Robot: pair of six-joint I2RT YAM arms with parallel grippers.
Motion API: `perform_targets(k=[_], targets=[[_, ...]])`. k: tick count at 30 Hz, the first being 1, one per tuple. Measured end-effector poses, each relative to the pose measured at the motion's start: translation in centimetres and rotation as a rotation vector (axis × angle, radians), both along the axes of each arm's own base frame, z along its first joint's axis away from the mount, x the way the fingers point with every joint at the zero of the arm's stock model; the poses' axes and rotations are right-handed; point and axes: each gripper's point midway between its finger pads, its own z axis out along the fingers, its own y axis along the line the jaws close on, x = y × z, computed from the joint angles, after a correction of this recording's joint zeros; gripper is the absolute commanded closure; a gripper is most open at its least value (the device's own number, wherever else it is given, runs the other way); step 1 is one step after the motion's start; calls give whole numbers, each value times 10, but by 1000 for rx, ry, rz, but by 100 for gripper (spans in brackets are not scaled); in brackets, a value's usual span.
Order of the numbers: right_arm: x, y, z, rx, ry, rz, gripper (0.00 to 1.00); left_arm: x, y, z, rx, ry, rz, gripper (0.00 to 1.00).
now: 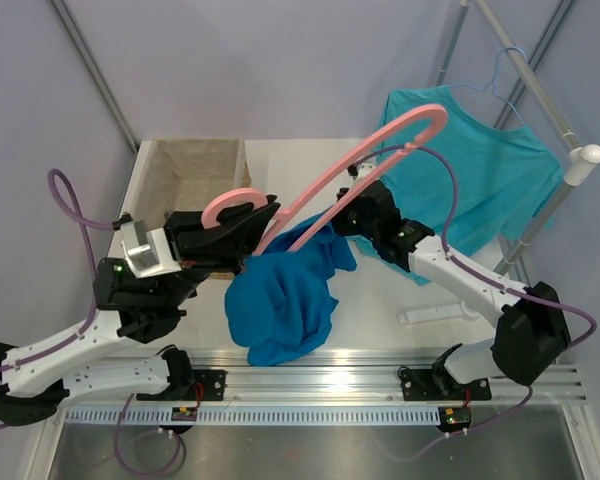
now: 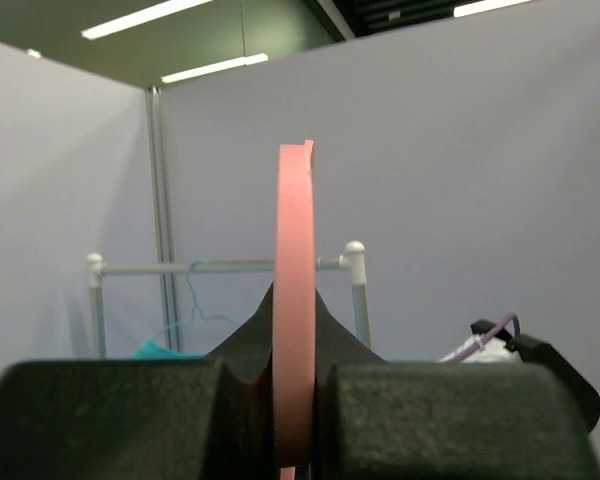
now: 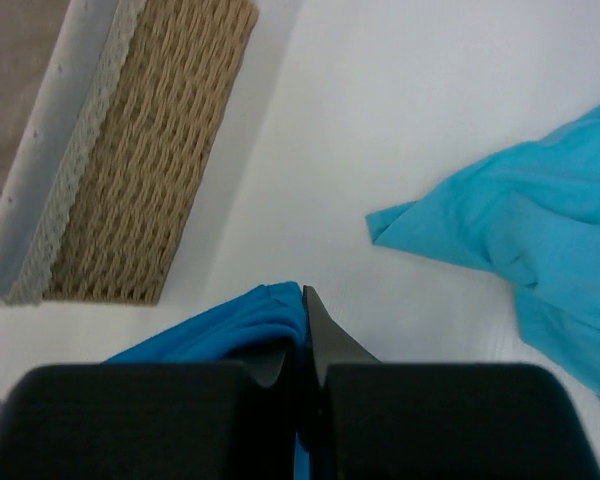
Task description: Remove the t-shirt from the hanger
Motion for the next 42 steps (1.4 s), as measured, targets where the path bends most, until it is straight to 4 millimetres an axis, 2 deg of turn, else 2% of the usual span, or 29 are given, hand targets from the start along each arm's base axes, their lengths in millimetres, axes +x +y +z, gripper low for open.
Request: perform_targets(k=[6,10,13,16,18,20,23,24,26,28,30,32,35,37,39,42], targets=[[-17,25,-54,-105,117,176,100,-11,26,36,-169,-92,14,100],[-15,27,-79,-192,177,156,100,-17,40,55,-242,-129,20,100],[5,15,-79,-263,180,44,100,-17,42,56,-244,-130,28,100],[27,2,-66,-300,154,-76,100,-15,42,48,-208,-109,40,100],[35,-5,-56,-295,139,-129,61,-12,46,32,-171,-78,55,100],[35,-7,-54,-292,139,-139,34,-11,53,17,-137,-44,70,100],[26,-10,-56,-296,156,-116,16,-12,67,-3,-79,5,86,100],[21,-12,-56,-299,163,-106,15,-15,76,-2,-87,7,86,100],[9,-18,-46,-302,163,-79,14,-19,84,-9,-55,27,79,100],[-5,-20,-23,-275,138,-28,14,-22,87,-19,-15,58,58,100],[-20,-20,14,-216,75,36,14,-27,87,-31,37,93,23,100],[-44,-23,57,-158,-9,123,14,-32,84,-46,96,131,-20,100],[-88,-32,112,-98,-138,267,17,-40,82,-75,191,202,-78,100],[-119,-41,138,-74,-217,359,16,-44,84,-89,230,248,-105,100],[-149,-52,147,-59,-267,434,15,-49,88,-103,257,289,-129,100],[-183,-67,138,-60,-285,498,13,-55,93,-121,287,341,-159,100]])
